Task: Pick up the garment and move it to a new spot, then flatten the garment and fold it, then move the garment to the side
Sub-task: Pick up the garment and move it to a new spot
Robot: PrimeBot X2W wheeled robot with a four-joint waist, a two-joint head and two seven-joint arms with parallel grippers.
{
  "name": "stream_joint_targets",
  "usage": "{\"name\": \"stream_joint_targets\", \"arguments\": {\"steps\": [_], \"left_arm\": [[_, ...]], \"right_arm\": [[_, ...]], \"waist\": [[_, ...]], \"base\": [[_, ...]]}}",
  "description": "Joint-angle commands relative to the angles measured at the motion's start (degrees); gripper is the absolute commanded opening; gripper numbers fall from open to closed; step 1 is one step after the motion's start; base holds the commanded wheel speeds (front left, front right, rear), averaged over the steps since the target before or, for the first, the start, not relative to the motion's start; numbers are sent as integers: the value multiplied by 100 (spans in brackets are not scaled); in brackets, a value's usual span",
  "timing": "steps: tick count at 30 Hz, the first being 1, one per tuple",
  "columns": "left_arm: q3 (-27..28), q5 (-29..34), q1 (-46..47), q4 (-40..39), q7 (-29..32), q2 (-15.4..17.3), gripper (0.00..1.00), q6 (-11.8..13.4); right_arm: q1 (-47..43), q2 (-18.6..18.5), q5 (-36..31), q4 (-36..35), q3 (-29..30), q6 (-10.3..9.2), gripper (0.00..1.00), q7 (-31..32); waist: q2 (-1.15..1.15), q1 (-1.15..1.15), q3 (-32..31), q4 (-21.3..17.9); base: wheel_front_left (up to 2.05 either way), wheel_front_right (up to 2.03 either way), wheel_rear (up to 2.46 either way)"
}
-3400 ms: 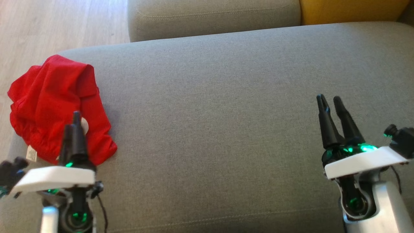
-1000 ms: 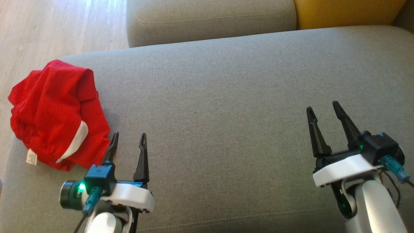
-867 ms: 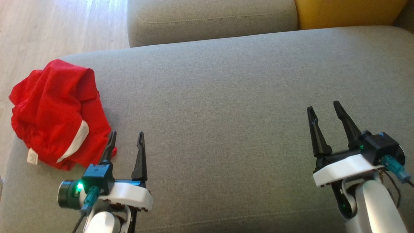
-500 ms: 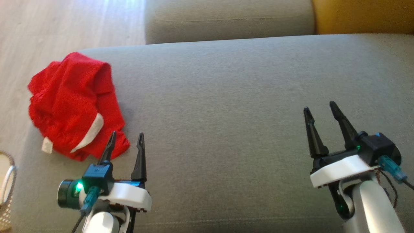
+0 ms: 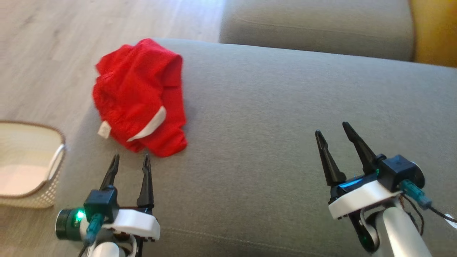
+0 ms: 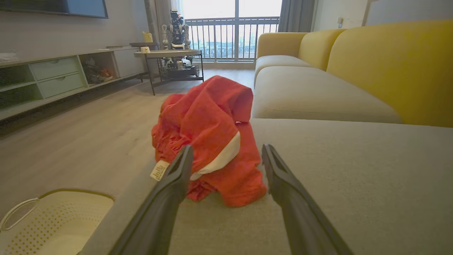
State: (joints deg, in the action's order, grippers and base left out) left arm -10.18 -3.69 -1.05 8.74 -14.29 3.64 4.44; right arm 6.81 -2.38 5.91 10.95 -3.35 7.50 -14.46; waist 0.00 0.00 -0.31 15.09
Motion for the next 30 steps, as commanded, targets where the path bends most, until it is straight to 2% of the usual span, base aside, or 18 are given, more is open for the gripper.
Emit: {"name": "stream_joint_targets", "arguments": {"steps": [1, 8, 13, 27, 30], "left_arm": [[207, 60, 177, -215, -71, 4, 100, -29], [268, 101, 83, -240, -71, -8, 100, -61], [316, 118, 12, -278, -71, -14, 100, -80], [625, 53, 87, -392, -71, -11, 100, -101], [811, -100, 217, -443, -71, 7, 100, -208]], "right_arm": [[132, -50, 59, -197, -169, -1, 100, -54], [77, -50, 166, -154, -329, -1, 100, -54], [51, -50, 173, -155, -338, -1, 100, -54], [75, -50, 172, -199, -365, -1, 100, -54], [152, -50, 77, -258, -314, -1, 100, -54]], "waist": [[0, 0, -49, 267], [0, 0, -93, 647], [0, 0, -101, 743], [0, 0, 58, 562], [0, 0, 253, 429]], "base": [[0, 0, 0], [0, 0, 0], [0, 0, 0], [0, 0, 0], [0, 0, 0]]}}
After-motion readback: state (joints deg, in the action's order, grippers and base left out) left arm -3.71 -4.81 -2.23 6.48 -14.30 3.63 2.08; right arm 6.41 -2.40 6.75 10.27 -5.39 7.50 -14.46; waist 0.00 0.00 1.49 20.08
